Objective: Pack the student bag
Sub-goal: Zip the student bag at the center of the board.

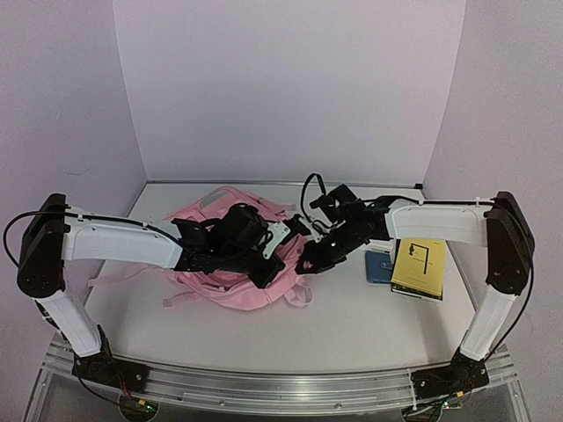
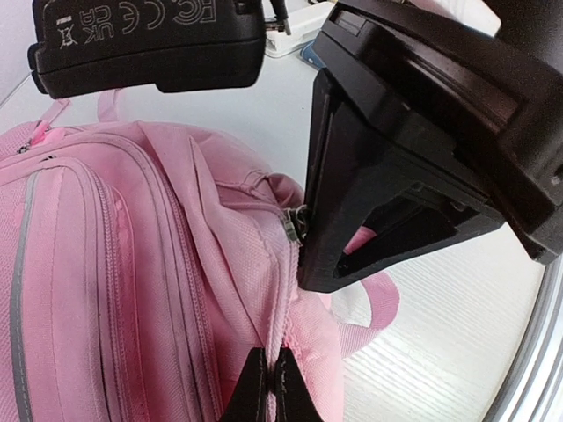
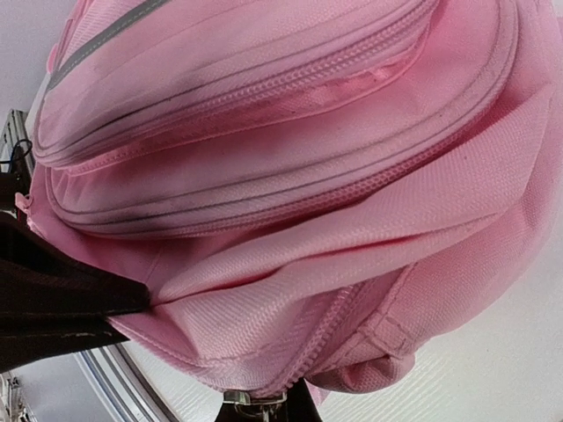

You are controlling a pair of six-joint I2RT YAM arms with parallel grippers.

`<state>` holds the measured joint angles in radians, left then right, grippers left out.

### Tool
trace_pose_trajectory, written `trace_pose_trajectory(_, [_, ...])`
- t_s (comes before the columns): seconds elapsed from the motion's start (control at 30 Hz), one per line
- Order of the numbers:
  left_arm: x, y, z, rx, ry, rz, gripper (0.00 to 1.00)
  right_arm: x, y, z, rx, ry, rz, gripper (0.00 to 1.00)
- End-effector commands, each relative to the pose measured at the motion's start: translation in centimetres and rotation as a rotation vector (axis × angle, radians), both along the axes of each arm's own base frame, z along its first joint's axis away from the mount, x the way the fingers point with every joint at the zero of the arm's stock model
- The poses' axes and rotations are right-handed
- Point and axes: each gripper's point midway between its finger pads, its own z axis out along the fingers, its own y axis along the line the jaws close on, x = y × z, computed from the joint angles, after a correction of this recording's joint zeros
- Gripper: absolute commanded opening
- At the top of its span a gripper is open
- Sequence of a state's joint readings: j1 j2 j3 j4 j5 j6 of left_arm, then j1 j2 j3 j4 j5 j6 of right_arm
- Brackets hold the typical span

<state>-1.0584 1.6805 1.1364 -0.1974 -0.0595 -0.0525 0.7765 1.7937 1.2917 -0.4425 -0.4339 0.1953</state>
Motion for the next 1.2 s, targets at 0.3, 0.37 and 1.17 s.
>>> trace_pose_trajectory(0.3, [-0.8,4.4,3.8,0.068,0.027,0.075,0.0,2.4,-2.5,8.4,0.369,-0.104,-0.155,0.56])
trace_pose_trajectory(0.37, [-0.8,4.3,4.7,0.05,0.015,0.07,0.0,1.5,-1.9,9.0,0.441,-0.121,-0.161,0.57])
trace_pose_trajectory(1.17, [-4.5,7.7,-4.2,0.219,0.308,0.032,0.0,0.2,7.2,1.3,0.555,0.051,-0.119,0.46])
